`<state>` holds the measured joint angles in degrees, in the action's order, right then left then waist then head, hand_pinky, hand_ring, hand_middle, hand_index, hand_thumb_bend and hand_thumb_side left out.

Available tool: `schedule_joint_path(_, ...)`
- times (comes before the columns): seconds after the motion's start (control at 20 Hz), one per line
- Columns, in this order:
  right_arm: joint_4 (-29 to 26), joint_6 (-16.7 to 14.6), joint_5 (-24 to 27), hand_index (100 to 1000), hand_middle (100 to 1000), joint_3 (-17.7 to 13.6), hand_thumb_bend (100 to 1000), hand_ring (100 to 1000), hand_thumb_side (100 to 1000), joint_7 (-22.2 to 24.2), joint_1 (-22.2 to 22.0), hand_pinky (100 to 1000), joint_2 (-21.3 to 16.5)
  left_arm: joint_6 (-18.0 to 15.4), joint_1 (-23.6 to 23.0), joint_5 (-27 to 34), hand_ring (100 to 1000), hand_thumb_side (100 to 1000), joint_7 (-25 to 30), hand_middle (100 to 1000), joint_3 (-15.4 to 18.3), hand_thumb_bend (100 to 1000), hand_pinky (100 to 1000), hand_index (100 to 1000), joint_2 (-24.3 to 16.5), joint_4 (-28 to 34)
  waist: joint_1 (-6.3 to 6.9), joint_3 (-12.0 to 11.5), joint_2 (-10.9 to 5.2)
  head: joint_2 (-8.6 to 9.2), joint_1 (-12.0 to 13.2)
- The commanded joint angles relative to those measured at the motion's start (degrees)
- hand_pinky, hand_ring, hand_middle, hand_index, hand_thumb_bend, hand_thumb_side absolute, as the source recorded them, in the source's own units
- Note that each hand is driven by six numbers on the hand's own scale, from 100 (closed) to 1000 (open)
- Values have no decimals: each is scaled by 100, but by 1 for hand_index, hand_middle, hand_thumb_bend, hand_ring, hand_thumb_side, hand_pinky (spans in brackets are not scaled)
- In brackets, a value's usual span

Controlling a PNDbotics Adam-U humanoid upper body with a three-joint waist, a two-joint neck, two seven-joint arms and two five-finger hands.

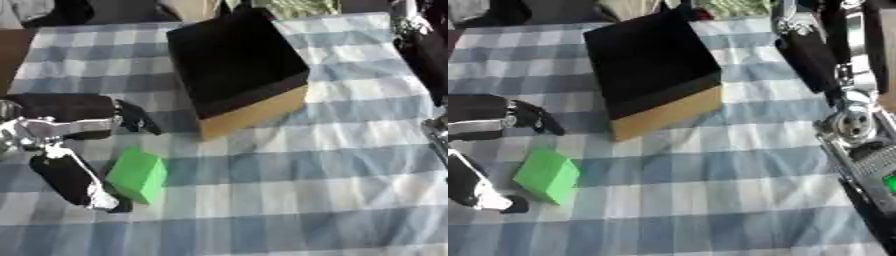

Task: Pick up objects on the table and place them in the box.

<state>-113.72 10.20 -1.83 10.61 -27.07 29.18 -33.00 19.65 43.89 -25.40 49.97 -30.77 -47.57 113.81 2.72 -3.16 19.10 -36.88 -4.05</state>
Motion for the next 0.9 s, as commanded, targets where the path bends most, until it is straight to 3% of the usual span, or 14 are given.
schedule_joint_path(0.05, -87, -36, 17, 801, 653, -31, 100, 756, 586, -7, 35, 845, -56, 391, 37, -165, 867, 306, 200, 874, -36, 585, 910, 929, -70, 78, 0, 11, -107, 77, 24)
schedule_joint_path(0.7, -87, -84, 76, 802, 651, -3, 100, 753, 593, -3, 23, 848, 18, 622, 39, -641, 918, 287, 200, 897, -258, 611, 963, 932, 73, 78, -14, 36, -73, 106, 59)
schedule_joint_path(0.9, -87, -91, 103, 802, 650, 16, 100, 753, 598, 14, 13, 849, 33, 618, 8, -748, 921, 200, 200, 900, -262, 578, 963, 933, 86, 78, -14, 37, -59, 112, 54)
